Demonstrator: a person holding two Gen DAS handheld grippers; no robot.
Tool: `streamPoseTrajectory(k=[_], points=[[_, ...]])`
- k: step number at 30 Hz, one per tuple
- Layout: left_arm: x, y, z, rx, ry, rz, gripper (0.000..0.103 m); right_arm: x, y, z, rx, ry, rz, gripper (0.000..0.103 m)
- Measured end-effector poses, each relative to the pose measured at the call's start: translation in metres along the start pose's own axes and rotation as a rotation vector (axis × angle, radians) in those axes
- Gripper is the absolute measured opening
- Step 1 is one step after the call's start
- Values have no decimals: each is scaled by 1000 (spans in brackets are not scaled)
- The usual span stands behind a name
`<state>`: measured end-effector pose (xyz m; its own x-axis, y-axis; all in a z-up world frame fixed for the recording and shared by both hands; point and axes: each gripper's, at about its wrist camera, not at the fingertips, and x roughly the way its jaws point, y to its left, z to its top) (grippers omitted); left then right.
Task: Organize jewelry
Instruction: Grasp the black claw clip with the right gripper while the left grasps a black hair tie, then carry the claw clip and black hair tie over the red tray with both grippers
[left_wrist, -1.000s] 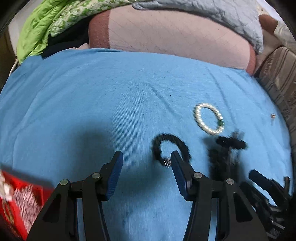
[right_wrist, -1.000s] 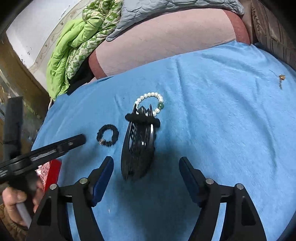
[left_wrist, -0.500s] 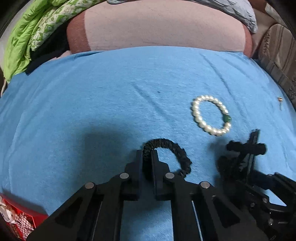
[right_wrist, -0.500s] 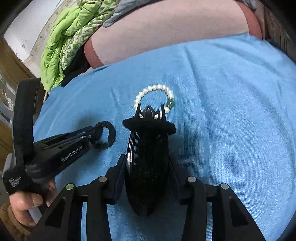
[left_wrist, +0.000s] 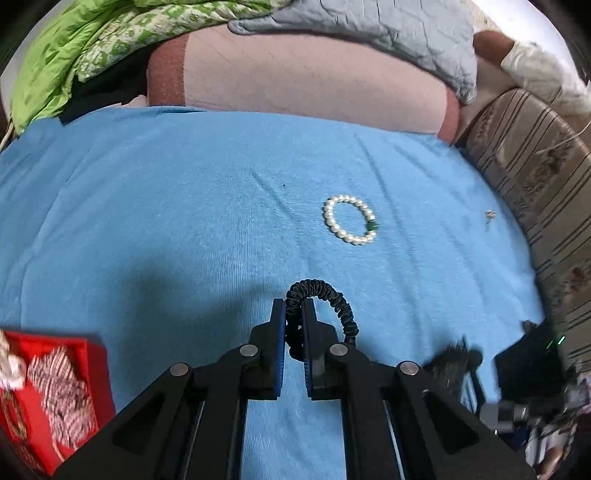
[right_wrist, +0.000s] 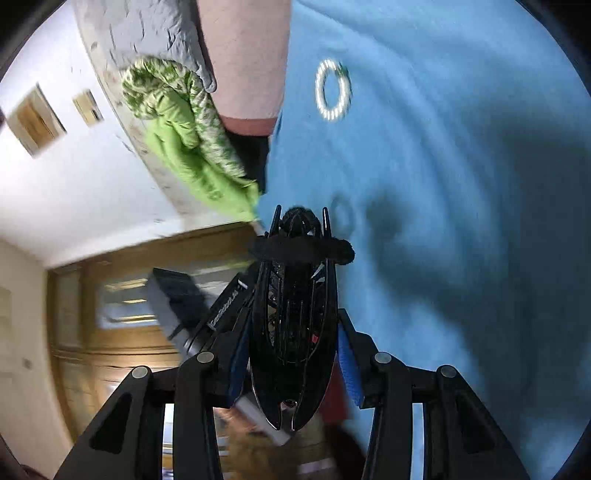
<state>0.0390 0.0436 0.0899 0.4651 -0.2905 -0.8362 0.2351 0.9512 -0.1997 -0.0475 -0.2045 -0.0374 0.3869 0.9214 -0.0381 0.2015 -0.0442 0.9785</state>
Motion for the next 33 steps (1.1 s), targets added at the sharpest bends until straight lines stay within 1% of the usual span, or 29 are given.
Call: streamPoseTrajectory(k=[1, 3, 4, 5, 6, 7, 8, 9, 10, 11, 13, 14, 15, 16, 17, 19, 20, 21, 23, 24, 25, 26, 29, 32, 33], points=[[-6, 0, -2, -9, -4, -8, 8, 1, -2, -11, 22, 12, 32, 47], [-20, 2, -6, -15, -18, -13, 8, 1, -1, -32, 48, 17, 40, 47], [-26, 3, -7, -11, -28, -8, 8, -4, 2, -36, 53, -7, 74, 47], [-31, 3, -8, -8, -37, -4, 8, -18, 4, -37, 48, -55, 98, 47], [-37, 3, -10, -4, -49, -1, 8, -27, 5, -36, 42, -95, 87, 47], [-40, 4, -10, -2, -54, -1, 8, -33, 3, -37, 59, -111, 50, 47], [-44, 3, -12, 3, -61, -2, 8, -31, 2, -38, 76, -100, 38, 47], [-47, 2, -14, 6, -66, -2, 8, -23, 0, -48, 83, -60, 13, 47], [-48, 2, -15, 7, -69, 0, 8, -13, 1, -58, 73, -15, -8, 47], [-51, 2, -17, 6, -74, 0, 8, 3, 2, -73, 60, 55, -30, 47], [-57, 4, -20, 0, -78, 0, 8, 25, 6, -92, 40, 145, -45, 47], [-60, 6, -22, -7, -80, -1, 8, 29, 8, -94, 36, 160, -41, 47], [-63, 8, -24, -11, -82, -2, 8, 26, 13, -92, 20, 144, -22, 47], [-68, 10, -27, -13, -88, -1, 8, 17, 19, -85, -5, 103, -12, 47], [-73, 12, -29, -12, -95, 2, 8, -2, 27, -72, -41, 23, -10, 47], [-80, 15, -32, -11, -106, 7, 8, -28, 29, -57, -48, -95, -21, 47], [-82, 17, -34, -14, -110, 6, 8, -32, 27, -54, -32, -109, -30, 47], [-83, 18, -35, -18, -112, 4, 8, -25, 23, -60, -13, -66, -40, 47], [-83, 20, -39, -22, -115, 9, 8, 4, 20, -83, -27, 55, -84, 47], [-83, 20, -40, -23, -113, 12, 8, 26, 18, -99, -38, 136, -99, 47], [-83, 20, -42, -24, -111, 15, 8, 39, 18, -107, -47, 181, -101, 47], [-84, 20, -44, -24, -109, 14, 8, 46, 21, -110, -62, 196, -109, 46], [-92, 20, -51, -13, -119, 13, 8, 48, 26, -102, -75, 160, -136, 46], [-104, 25, -60, -26, -132, 12, 8, 37, 40, -99, -149, 93, -209, 46], [-108, 26, -64, -31, -136, 12, 8, 34, 46, -98, -166, 73, -221, 46]])
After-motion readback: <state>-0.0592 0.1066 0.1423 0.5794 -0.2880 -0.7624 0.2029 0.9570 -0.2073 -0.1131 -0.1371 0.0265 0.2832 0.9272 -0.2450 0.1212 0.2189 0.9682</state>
